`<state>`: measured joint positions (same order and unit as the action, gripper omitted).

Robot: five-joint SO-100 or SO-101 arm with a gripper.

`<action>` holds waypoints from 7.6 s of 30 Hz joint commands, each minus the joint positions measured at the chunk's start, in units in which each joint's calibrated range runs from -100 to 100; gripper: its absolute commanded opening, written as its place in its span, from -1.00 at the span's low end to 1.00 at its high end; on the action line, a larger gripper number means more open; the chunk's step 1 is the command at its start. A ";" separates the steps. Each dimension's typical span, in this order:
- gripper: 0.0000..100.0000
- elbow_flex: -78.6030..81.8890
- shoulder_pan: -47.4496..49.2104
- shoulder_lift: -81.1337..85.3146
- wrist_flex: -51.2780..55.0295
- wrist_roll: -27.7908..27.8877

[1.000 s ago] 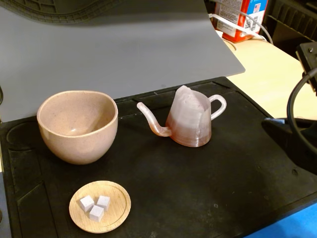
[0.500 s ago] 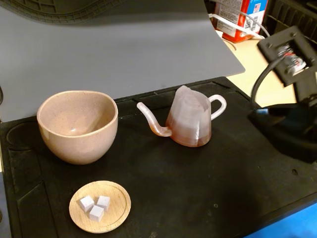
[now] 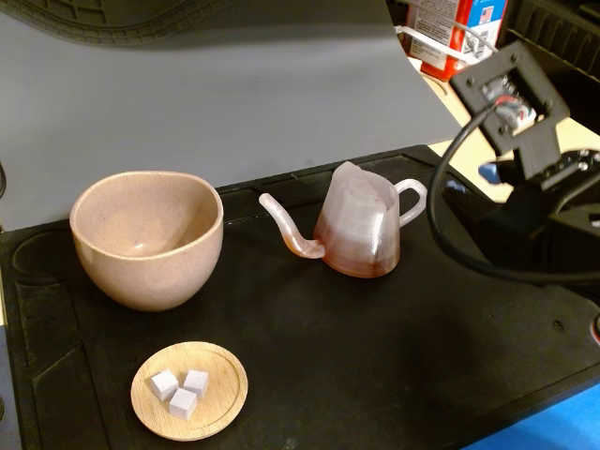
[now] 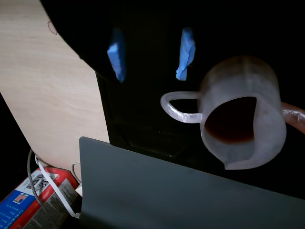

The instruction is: Pick up a kettle and pour liquid into a cup.

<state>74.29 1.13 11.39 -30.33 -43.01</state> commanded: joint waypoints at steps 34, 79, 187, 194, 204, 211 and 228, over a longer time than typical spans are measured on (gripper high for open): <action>-0.62 -20.39 2.63 -17.96 -1.02 7.14; -0.62 -31.01 -0.18 -34.34 -7.76 8.03; -0.99 -21.30 0.05 -20.69 -12.00 7.98; -0.99 -21.12 0.20 -17.36 -12.00 8.34; -0.99 -22.03 2.10 -10.45 -4.13 8.40; -0.99 -25.56 4.91 -10.02 -2.92 8.40; -0.99 -33.73 4.69 -9.94 2.70 9.92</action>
<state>45.37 6.05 -2.40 -27.53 -33.26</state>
